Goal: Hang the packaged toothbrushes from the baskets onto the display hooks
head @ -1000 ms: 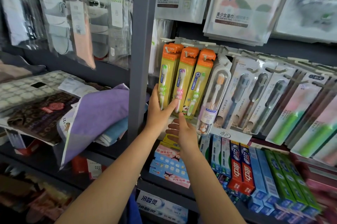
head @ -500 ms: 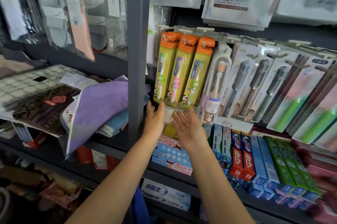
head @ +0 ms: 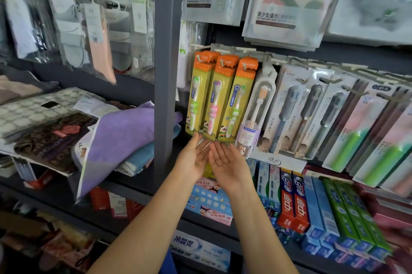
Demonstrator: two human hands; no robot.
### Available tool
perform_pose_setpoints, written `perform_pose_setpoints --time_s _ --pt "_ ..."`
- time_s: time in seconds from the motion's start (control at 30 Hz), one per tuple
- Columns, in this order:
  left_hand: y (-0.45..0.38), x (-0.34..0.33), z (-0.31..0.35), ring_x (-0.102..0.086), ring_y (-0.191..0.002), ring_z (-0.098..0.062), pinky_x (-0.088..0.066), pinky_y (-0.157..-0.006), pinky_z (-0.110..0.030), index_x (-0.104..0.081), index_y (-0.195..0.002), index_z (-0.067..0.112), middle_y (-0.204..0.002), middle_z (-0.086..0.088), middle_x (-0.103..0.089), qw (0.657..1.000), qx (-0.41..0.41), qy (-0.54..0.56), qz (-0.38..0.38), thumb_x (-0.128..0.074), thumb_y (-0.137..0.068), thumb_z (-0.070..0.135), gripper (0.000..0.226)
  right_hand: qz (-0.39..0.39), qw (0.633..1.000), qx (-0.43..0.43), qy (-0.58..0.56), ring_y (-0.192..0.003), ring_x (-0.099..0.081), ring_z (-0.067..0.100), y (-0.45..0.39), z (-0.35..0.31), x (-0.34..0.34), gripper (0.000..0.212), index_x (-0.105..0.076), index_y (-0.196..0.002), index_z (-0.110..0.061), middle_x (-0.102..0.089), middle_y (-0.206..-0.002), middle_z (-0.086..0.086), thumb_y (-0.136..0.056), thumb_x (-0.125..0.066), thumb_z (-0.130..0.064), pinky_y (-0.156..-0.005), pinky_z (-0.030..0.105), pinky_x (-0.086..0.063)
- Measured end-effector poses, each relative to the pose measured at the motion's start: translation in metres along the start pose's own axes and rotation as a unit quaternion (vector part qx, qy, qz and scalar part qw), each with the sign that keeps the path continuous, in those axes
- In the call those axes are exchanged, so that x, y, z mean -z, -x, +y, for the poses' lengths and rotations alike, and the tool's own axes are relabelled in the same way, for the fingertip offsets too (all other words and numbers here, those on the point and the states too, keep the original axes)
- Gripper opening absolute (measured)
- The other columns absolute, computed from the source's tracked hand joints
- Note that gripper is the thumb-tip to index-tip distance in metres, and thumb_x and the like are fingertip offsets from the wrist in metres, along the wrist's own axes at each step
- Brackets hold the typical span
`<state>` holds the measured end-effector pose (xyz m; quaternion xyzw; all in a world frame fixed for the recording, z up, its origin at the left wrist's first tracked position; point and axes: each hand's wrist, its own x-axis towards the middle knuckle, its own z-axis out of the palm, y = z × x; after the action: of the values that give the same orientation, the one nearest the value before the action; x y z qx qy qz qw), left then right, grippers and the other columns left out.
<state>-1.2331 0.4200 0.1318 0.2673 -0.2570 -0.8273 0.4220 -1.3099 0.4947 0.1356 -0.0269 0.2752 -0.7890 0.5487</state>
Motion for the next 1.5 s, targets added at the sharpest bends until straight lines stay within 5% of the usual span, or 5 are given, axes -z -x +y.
perform_pose_setpoints --time_s 0.43,0.6,0.77,0.97,1.5 --pt "0.018 0.002 -0.030 -0.069 -0.100 -0.022 -0.054 -0.081 -0.030 -0.065 -0.124 0.006 -0.118 -0.013 -0.071 0.986 0.002 -0.169 0.008 -0.059 -0.101 0.023 0.029 0.059 0.986 0.039 0.153 -0.102 -0.066 0.027 0.029 -0.014 0.032 0.011 -0.063 -0.107 -0.002 -0.066 -0.111 0.020 -0.100 -0.057 -0.008 -0.091 0.036 -0.053" --pt "0.033 -0.018 -0.052 -0.051 -0.132 -0.016 -0.039 -0.114 -0.045 -0.052 -0.138 0.040 -0.147 0.004 -0.053 0.941 -0.057 -0.328 -0.067 -0.049 -0.104 0.040 0.034 0.088 0.923 0.175 0.332 -0.117 -0.059 0.014 0.039 -0.031 0.051 0.062 -0.035 -0.154 -0.017 -0.054 -0.141 -0.004 -0.100 -0.063 -0.025 -0.098 0.033 -0.048" --pt "0.050 -0.044 -0.064 -0.037 -0.123 0.000 -0.030 -0.102 -0.023 -0.040 -0.135 0.048 -0.128 0.023 -0.040 0.908 -0.131 -0.383 -0.107 -0.037 -0.109 0.032 0.030 0.048 0.840 0.259 0.474 -0.137 -0.044 0.006 0.029 -0.042 0.050 0.051 -0.038 -0.155 -0.026 -0.047 -0.152 -0.008 -0.105 -0.052 -0.033 -0.116 0.033 -0.037" --pt "0.036 -0.047 -0.080 -0.046 -0.114 0.010 -0.035 -0.093 -0.013 -0.043 -0.130 0.052 -0.117 0.040 -0.046 0.886 -0.167 -0.424 -0.080 -0.037 -0.110 0.030 0.030 0.004 0.830 0.268 0.489 -0.129 -0.052 -0.001 0.012 -0.046 0.063 0.053 -0.036 -0.154 -0.027 -0.053 -0.145 -0.008 -0.105 -0.054 -0.028 -0.104 0.013 -0.044" --pt "0.031 -0.055 -0.095 -0.042 -0.133 0.003 -0.032 -0.097 -0.006 -0.037 -0.150 0.042 -0.143 0.022 -0.046 0.885 -0.177 -0.430 -0.041 -0.032 -0.109 0.039 0.041 -0.040 0.831 0.235 0.503 -0.151 -0.020 0.000 0.007 -0.057 0.077 0.065 -0.017 -0.162 -0.028 -0.021 -0.166 -0.014 -0.106 -0.046 -0.043 -0.127 0.035 -0.019"
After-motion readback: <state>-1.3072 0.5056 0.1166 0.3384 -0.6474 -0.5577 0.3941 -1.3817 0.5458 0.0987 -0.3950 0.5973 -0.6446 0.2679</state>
